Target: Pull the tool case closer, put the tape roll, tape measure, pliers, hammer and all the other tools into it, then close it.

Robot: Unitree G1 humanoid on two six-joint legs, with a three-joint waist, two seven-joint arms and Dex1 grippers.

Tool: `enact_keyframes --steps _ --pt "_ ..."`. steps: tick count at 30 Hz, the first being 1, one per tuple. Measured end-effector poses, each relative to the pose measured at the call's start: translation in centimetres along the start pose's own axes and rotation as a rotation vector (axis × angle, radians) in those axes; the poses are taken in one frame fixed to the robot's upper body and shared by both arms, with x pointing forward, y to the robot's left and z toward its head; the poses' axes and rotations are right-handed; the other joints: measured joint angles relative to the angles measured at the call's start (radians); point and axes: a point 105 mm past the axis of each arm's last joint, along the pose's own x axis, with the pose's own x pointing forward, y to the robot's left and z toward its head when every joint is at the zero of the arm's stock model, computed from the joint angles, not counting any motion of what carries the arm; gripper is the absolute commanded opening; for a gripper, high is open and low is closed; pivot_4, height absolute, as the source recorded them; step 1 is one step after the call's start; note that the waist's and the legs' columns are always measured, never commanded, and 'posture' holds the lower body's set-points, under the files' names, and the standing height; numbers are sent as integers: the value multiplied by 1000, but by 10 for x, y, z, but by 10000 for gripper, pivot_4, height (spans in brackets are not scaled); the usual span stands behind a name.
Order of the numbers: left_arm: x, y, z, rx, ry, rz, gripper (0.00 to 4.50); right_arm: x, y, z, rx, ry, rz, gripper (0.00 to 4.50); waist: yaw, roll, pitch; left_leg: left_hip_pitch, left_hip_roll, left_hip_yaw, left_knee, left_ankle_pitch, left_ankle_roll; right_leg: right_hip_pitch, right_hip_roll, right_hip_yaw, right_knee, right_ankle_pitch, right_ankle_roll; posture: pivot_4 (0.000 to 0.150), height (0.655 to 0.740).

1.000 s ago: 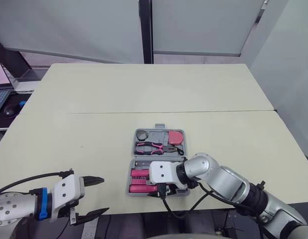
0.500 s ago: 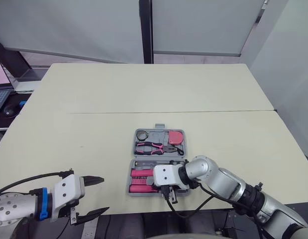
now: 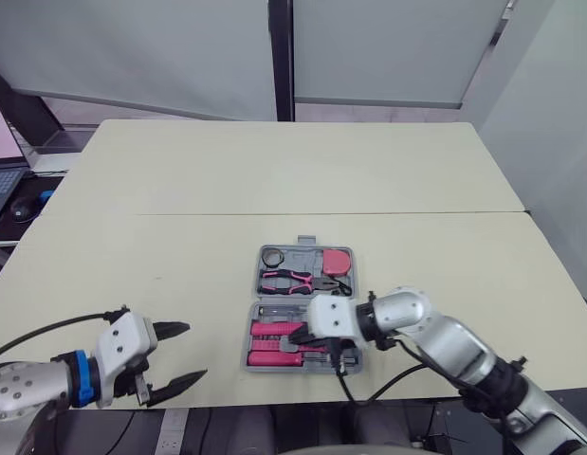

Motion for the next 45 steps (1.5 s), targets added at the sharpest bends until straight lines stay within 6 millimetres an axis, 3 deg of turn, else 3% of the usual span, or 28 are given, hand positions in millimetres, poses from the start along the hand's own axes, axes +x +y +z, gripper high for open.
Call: enact_keyframes --steps 4,8,12,15,18,22,31,45 --pt "3 17 2 -10 -51 47 33643 -48 -17 -27 38 63 -140 0 -3 -1 0 0 -1 2 0 0 0 5 -2 0 -1 0 -1 1500 7400" --pt "17 30 -2 19 -79 46 21657 -71 -31 -56 69 131 -229 0 -7 -1 0 1 0 1 0 0 0 5 0 1 0 3 3 1500 7400" --pt "37 38 -15 25 -51 28 9614 -79 -44 -92 89 251 -302 0 -9 -1 0 0 0 2 0 0 0 4 1 1 0 4 4 1500 7400" --pt "57 45 -19 40 -36 14 425 -66 -51 -101 54 289 -295 0 -8 0 0 0 0 1 0 0 0 4 2 1 0 4 4 1500 7400" --pt "74 50 -25 39 -21 11 175 -52 -52 -105 32 296 -269 0 -6 0 0 -1 0 0 -1 0 0 4 3 1 1 5 5 1500 7400" --pt "93 56 -31 28 -6 5 175 -47 -58 -108 33 299 -275 0 -5 0 0 -1 0 0 0 0 0 4 3 1 1 5 5 1500 7400" --pt "129 59 -18 67 -38 -43 175 -43 -57 -114 41 321 -253 0 -3 0 0 -1 0 -1 1 0 0 6 3 1 1 6 6 1500 7400" --pt "137 40 -14 42 -31 -122 175 -34 -48 -107 83 314 -219 0 -4 1 0 0 0 -1 1 0 0 6 3 1 1 6 6 1500 7400"
